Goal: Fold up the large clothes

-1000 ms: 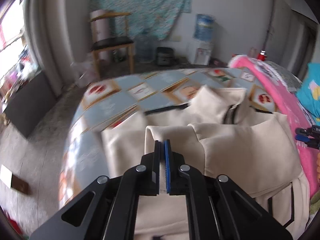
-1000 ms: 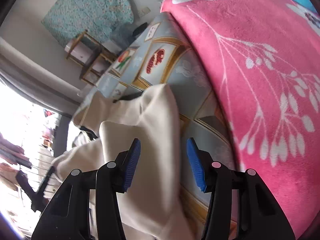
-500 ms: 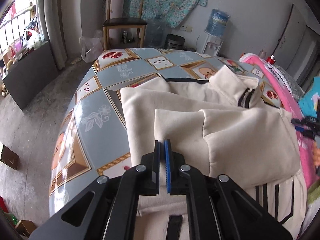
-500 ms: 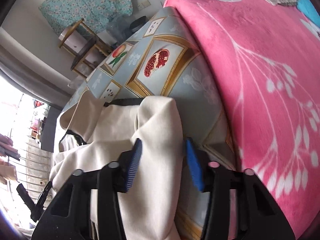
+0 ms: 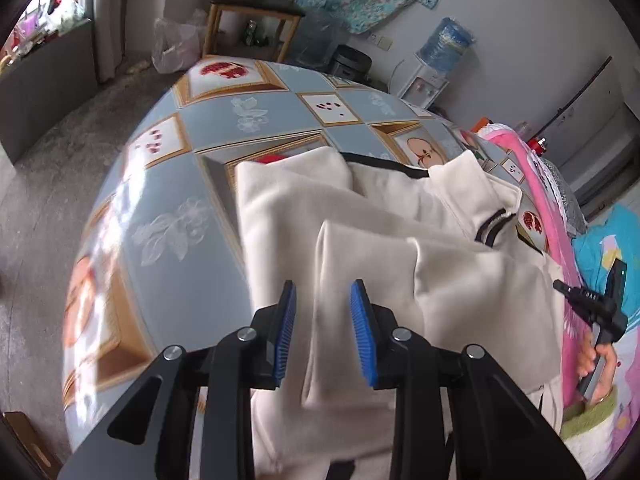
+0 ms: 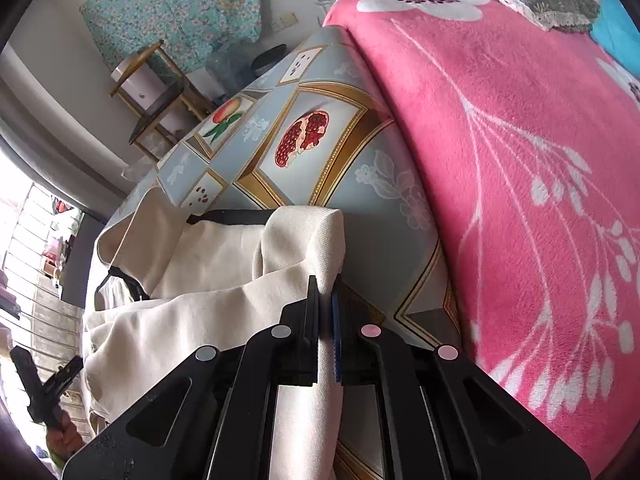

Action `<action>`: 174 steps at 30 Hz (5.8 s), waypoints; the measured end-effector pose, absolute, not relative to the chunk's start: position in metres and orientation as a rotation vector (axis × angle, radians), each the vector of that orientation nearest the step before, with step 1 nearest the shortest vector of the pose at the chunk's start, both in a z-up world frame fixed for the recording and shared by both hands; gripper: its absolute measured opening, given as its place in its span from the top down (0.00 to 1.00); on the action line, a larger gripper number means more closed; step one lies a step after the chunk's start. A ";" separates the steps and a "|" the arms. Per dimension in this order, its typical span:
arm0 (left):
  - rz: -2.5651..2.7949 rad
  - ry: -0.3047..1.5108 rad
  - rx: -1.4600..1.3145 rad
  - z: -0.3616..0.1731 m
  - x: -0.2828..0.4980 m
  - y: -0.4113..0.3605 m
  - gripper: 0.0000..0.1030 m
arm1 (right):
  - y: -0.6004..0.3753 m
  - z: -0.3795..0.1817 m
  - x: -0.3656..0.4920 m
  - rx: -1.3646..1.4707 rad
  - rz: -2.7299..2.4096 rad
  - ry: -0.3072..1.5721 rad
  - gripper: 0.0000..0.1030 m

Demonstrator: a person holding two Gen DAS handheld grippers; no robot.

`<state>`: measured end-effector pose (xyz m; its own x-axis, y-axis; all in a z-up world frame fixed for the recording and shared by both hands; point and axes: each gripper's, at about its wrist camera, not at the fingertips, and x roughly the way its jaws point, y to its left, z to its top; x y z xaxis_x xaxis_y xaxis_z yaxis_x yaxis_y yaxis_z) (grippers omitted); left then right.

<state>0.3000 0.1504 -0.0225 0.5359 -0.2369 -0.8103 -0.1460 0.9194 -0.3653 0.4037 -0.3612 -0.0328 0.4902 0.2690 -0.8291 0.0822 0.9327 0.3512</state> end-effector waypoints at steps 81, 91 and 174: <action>-0.070 1.036 -0.125 -0.024 0.094 0.081 0.34 | -0.234 -0.025 0.120 0.115 0.208 1.059 0.23; -0.022 1.040 -0.062 -0.047 0.094 0.064 0.23 | -0.188 -0.044 0.126 -0.005 0.194 1.022 0.18; 0.105 0.829 -0.156 -0.037 -0.073 0.137 0.10 | -0.169 -0.063 0.119 -0.118 0.185 0.994 0.06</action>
